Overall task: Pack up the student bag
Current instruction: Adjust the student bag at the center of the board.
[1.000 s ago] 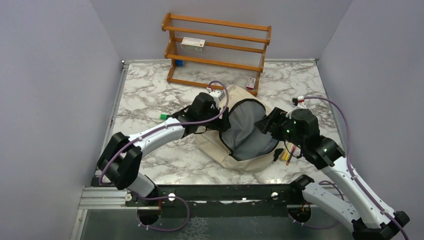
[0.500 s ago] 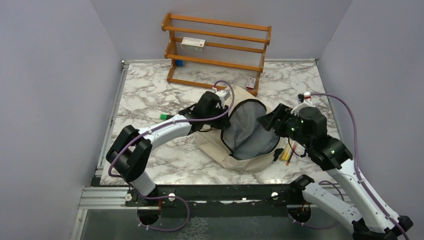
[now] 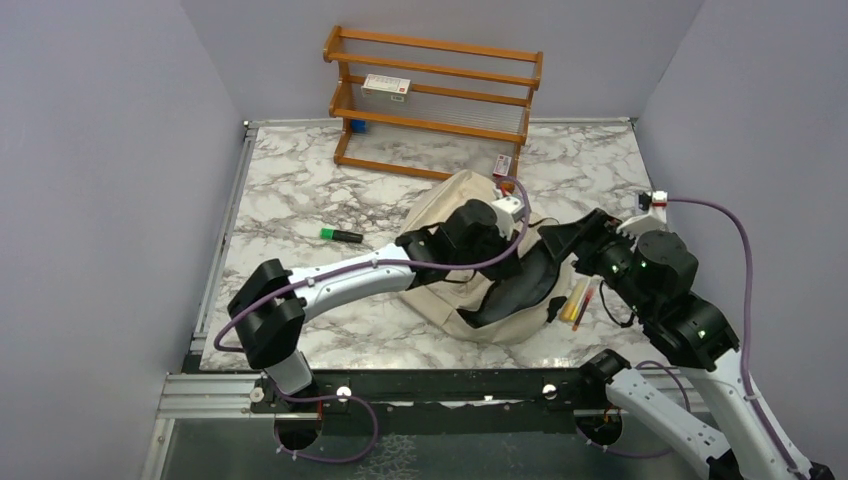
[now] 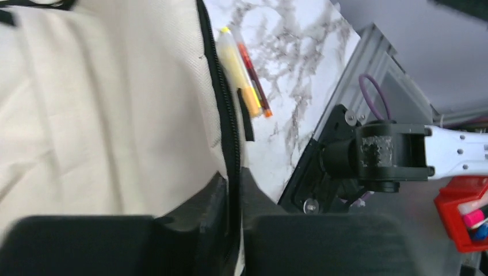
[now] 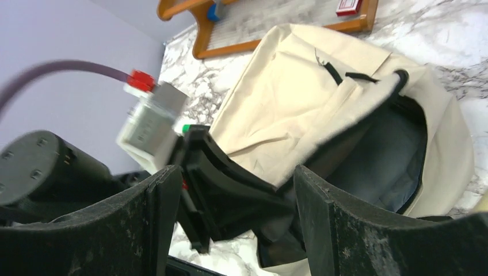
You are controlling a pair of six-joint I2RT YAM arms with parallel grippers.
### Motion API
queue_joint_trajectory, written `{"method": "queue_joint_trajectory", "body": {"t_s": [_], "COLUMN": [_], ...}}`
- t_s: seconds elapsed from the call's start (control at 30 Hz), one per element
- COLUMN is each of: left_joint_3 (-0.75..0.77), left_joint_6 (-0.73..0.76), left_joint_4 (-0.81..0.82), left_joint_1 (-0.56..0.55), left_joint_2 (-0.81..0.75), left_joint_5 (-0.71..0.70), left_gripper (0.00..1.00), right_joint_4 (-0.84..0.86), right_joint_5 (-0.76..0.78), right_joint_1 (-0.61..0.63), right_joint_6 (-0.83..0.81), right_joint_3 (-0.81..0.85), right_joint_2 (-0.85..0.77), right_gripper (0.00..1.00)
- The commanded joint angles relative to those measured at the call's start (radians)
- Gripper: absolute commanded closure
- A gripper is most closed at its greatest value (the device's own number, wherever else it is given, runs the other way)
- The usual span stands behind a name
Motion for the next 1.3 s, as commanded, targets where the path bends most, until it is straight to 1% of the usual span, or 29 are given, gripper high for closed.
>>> {"method": "queue_joint_trajectory", "body": {"t_s": [0.0,0.07,0.13,0.2,0.4,0.57,0.6,0.77,0.83,0.9,1.0,1.07,1.27], "left_joint_3": [0.044,0.053,0.046,0.028,-0.094,-0.230,-0.258,-0.352,-0.389,-0.415,-0.409,-0.397,-0.329], "left_joint_6": [-0.021,-0.020,-0.012,-0.007,-0.007,-0.035,-0.036,-0.095,-0.107,-0.084,-0.015,0.042,0.167], "left_joint_4": [0.047,0.053,0.059,0.059,0.081,0.098,0.093,-0.036,-0.070,-0.083,-0.102,-0.091,-0.042], "left_joint_1": [-0.065,-0.083,-0.094,-0.094,-0.072,-0.001,0.015,0.138,0.177,0.215,0.281,0.321,0.431], "left_joint_2": [0.087,0.108,0.115,0.104,-0.051,-0.209,-0.238,-0.354,-0.397,-0.424,-0.409,-0.383,-0.255], "left_joint_5": [0.032,0.039,0.037,0.018,-0.094,-0.164,-0.196,-0.378,-0.443,-0.483,-0.485,-0.459,-0.333], "left_gripper": [0.76,0.64,0.56,0.52,0.44,0.40,0.37,0.30,0.25,0.19,0.13,0.10,0.08], "right_joint_4": [-0.027,-0.044,-0.061,-0.081,-0.086,-0.063,-0.058,-0.109,-0.146,-0.157,-0.166,-0.155,-0.114], "right_joint_5": [0.083,0.104,0.113,0.121,0.109,0.096,0.094,0.122,0.160,0.183,0.184,0.162,0.049], "right_joint_1": [0.003,0.003,0.004,0.003,0.003,0.003,0.003,0.004,0.003,0.003,0.003,0.003,0.003], "right_joint_6": [-0.013,-0.003,0.000,0.005,0.000,-0.021,-0.027,-0.007,0.021,0.019,0.011,-0.003,-0.025], "right_joint_3": [0.015,0.012,0.006,-0.001,-0.023,-0.042,-0.046,-0.036,-0.043,-0.059,-0.066,-0.078,-0.096], "right_joint_2": [-0.052,-0.066,-0.077,-0.086,-0.090,-0.043,-0.026,0.091,0.130,0.158,0.195,0.210,0.208], "right_gripper": [0.25,0.25,0.25,0.25,0.25,0.25,0.25,0.25,0.24,0.23,0.23,0.23,0.23]}}
